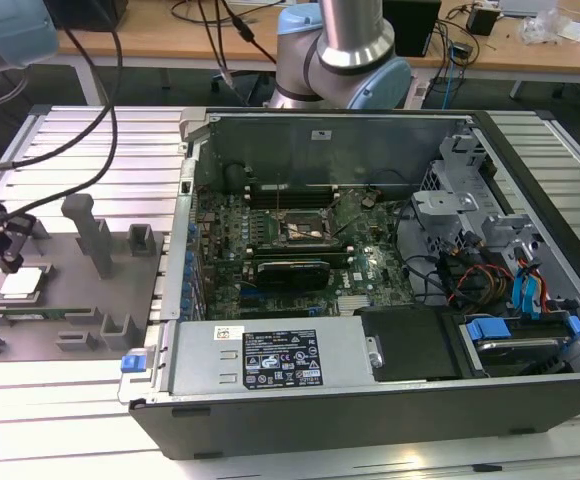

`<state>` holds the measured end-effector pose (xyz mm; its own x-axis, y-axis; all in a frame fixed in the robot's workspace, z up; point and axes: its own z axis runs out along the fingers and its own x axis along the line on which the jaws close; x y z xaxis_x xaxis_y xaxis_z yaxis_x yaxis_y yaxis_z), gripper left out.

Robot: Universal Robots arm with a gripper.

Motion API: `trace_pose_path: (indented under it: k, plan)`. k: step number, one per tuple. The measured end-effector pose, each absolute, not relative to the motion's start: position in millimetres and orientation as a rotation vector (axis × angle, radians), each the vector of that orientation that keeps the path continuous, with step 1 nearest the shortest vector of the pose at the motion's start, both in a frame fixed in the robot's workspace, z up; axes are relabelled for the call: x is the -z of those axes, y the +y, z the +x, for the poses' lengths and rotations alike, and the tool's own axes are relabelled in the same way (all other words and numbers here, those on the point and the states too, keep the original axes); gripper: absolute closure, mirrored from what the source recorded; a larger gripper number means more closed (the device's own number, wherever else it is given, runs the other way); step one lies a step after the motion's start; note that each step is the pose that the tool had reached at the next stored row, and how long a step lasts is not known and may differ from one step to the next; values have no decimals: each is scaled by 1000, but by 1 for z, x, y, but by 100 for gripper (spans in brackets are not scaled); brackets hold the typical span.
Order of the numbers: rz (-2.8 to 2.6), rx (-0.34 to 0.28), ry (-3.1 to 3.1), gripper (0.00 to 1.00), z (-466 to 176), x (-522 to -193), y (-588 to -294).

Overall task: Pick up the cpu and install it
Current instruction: 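Pick up the cpu and move it towards the insertion slot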

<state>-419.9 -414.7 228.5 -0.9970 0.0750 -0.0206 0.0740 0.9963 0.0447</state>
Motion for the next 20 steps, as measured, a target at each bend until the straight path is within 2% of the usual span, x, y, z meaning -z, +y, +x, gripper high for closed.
trace_pose_path:
  k: [13, 15, 16, 17, 18, 19, 20]
  plan:
    - [117, -68, 3116, 89, -422, -218, -415]
    - [116, -68, 3116, 76, -422, -218, -415]
    - [116, -68, 3116, 76, -422, -218, -415]
    - [116, -68, 3116, 64, -422, -218, -415]
    - [116, -68, 3116, 58, -422, -218, -415]
    - [116, -68, 3116, 58, -422, -218, -415]
    - [116, -68, 3116, 52, -422, -218, -415]
